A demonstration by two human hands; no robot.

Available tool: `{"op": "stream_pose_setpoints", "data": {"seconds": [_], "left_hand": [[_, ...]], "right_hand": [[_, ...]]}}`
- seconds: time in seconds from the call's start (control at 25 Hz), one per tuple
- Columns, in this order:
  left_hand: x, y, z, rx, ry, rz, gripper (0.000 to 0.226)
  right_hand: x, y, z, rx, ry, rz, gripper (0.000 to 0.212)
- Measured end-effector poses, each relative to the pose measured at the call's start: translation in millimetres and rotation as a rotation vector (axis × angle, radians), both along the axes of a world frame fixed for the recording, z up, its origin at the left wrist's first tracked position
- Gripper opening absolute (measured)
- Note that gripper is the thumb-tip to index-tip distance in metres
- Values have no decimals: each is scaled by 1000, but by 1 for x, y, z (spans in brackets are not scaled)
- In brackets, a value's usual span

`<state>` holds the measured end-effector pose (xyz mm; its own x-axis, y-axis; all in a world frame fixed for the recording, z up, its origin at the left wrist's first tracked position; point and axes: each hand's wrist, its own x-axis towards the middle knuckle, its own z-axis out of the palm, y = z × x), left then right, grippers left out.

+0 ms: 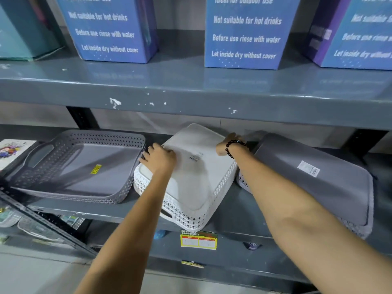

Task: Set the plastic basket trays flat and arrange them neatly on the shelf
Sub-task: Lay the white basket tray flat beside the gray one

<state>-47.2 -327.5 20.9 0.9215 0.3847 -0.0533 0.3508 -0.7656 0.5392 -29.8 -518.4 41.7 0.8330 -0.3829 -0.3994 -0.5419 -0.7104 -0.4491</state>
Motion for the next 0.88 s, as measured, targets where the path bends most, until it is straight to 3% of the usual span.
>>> {"op": "stream_pose_setpoints", "data": {"seconds": [0.12,0.44,0.64,0.76,0.88], "left_hand": [[-29,-5,-2,-101,22,162,74],[-62,-5,-23,-662,65,566,83],[-57,-9,-22,-732,8,618,73],[-58,-12,-20,-737,-18,637,72],[-58,-15,-14,-731,-71,612,72]], "right_hand": [[9,3,6,-129,16,173,88],[32,6,1,49,-66,281,35],[36,2,-7,57,-115,248,63],[42,1,-15,114,-142,183,61],[42,-1,-11,95,-193,69,75]]}}
